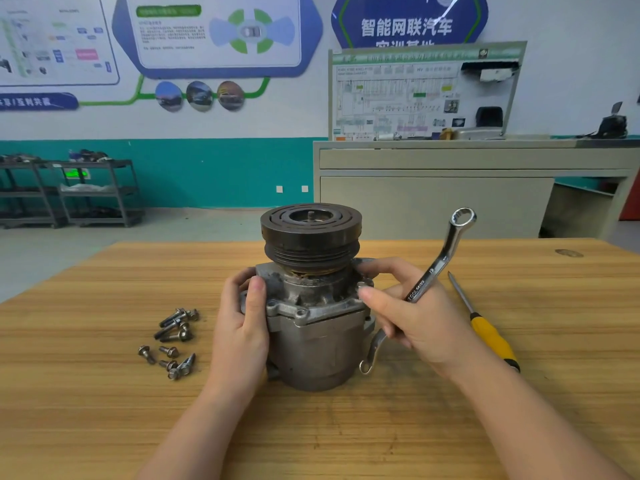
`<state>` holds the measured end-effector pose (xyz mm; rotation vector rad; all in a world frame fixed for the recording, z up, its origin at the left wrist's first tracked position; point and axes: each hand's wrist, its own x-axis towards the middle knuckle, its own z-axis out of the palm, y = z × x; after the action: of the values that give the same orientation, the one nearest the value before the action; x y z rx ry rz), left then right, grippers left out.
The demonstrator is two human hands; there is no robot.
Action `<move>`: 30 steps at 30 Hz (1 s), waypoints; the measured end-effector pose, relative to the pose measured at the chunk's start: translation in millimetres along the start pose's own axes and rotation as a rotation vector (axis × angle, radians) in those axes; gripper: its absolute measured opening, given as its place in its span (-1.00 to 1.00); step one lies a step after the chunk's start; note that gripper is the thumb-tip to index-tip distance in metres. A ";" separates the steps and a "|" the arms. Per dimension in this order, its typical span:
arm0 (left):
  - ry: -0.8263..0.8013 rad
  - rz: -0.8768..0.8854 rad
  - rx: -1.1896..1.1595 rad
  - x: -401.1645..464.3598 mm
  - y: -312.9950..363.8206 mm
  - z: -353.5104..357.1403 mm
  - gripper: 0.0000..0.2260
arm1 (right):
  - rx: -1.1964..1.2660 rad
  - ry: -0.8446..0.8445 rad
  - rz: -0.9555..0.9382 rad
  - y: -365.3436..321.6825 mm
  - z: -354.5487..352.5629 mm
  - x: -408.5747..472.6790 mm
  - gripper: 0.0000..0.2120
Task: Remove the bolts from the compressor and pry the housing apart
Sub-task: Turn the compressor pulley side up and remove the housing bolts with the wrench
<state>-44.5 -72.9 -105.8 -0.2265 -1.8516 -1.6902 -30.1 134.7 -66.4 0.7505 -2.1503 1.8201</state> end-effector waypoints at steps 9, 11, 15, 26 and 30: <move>0.003 0.009 -0.003 1.0 -2.7 0.3 -0.53 | 0.024 0.015 0.041 0.3 0.3 1.7 -0.91; 0.005 0.011 -0.002 1.0 -2.9 0.0 -0.53 | -0.016 0.007 0.031 0.8 1.0 2.3 -0.94; 0.004 0.010 -0.003 0.3 -1.3 0.0 -0.53 | 0.062 0.019 0.030 0.4 -0.2 2.0 -0.89; -0.005 0.015 0.012 -0.6 -0.8 -0.4 -0.55 | 0.042 0.063 -0.002 7.0 -0.4 4.0 -0.86; 0.001 0.021 0.017 0.0 -1.5 0.0 -0.54 | 0.067 0.106 -0.012 8.4 0.2 4.8 -0.87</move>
<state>-45.3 -73.1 -107.0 -0.2375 -1.8562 -1.6593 -38.5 134.2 -71.3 0.6640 -2.0242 1.8889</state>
